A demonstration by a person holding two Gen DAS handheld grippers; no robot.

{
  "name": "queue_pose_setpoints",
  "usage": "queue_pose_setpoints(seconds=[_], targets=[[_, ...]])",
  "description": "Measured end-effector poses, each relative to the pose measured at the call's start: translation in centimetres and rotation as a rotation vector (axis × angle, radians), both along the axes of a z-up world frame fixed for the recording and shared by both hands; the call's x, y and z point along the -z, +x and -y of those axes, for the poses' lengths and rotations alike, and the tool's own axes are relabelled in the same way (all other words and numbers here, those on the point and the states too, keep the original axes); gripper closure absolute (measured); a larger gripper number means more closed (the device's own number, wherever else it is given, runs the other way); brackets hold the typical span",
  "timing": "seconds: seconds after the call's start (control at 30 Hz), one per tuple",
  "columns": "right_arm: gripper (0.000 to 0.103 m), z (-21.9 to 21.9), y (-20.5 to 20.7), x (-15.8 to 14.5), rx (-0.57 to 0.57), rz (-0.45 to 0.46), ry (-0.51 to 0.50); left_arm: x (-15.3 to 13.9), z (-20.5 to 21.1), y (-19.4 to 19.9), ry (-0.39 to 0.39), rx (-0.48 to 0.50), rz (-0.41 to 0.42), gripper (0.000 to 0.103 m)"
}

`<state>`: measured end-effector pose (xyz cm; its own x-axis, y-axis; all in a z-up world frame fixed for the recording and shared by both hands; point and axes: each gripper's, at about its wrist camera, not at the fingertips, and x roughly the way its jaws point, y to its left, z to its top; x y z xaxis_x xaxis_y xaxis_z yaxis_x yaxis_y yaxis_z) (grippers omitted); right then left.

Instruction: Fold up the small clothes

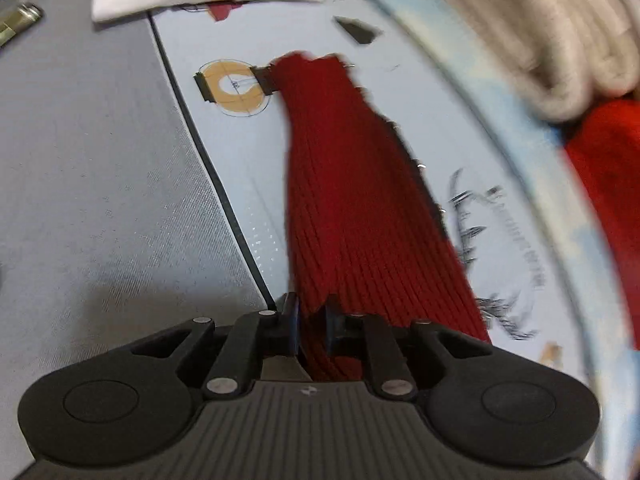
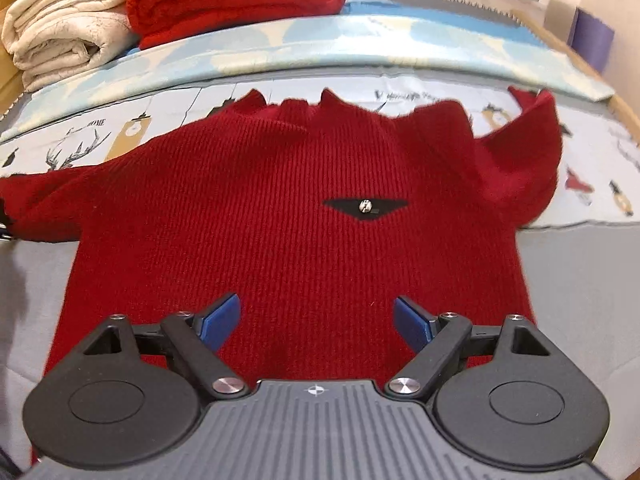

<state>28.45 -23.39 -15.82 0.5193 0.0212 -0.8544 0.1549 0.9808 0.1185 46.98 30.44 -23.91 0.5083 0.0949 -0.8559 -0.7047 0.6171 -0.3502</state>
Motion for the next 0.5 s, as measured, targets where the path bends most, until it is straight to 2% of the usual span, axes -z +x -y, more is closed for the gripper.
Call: queue_pose_setpoints(seconds=[0.03, 0.07, 0.1, 0.13, 0.17, 0.23, 0.33, 0.37, 0.4, 0.43, 0.5], targets=[[0.018, 0.1, 0.0, 0.1, 0.001, -0.001, 0.007, -0.2, -0.2, -0.1, 0.001, 0.013, 0.011, 0.071], [0.018, 0.4, 0.0, 0.1, 0.006, -0.001, 0.010, -0.8, -0.2, -0.1, 0.029, 0.018, -0.010, 0.046], [0.018, 0.8, 0.1, 0.1, 0.013, -0.003, 0.010, -1.9, -0.1, 0.2, 0.090, 0.015, -0.033, 0.038], [0.018, 1.5, 0.3, 0.1, 0.026, -0.005, 0.006, -3.2, 0.2, 0.5, 0.167, 0.011, -0.021, 0.027], [0.018, 2.3, 0.6, 0.2, 0.049, -0.006, 0.003, -4.7, 0.8, 0.6, 0.230, 0.033, 0.026, 0.024], [0.018, 4.0, 1.0, 0.3, 0.095, -0.014, 0.012, -7.1, 2.1, 1.7, 0.282, 0.138, 0.086, 0.024], [0.018, 5.7, 1.7, 0.7, 0.131, -0.011, 0.017, -8.7, 6.7, 5.8, 0.302, 0.427, 0.135, 0.017], [0.018, 5.9, 1.9, 0.9, 0.131, -0.010, 0.005, -8.5, 8.8, 7.4, 0.296, 0.550, 0.124, 0.016], [0.018, 5.9, 2.0, 1.1, 0.128, -0.008, -0.005, -7.9, 11.9, 9.1, 0.319, 0.718, 0.102, 0.016], [0.018, 5.8, 2.2, 1.3, 0.123, -0.008, -0.009, -7.2, 14.4, 10.0, 0.372, 0.835, 0.071, 0.017], [0.018, 5.7, 2.3, 1.5, 0.110, -0.010, 0.003, -4.9, 20.1, 10.7, 0.574, 1.082, -0.016, 0.023]])
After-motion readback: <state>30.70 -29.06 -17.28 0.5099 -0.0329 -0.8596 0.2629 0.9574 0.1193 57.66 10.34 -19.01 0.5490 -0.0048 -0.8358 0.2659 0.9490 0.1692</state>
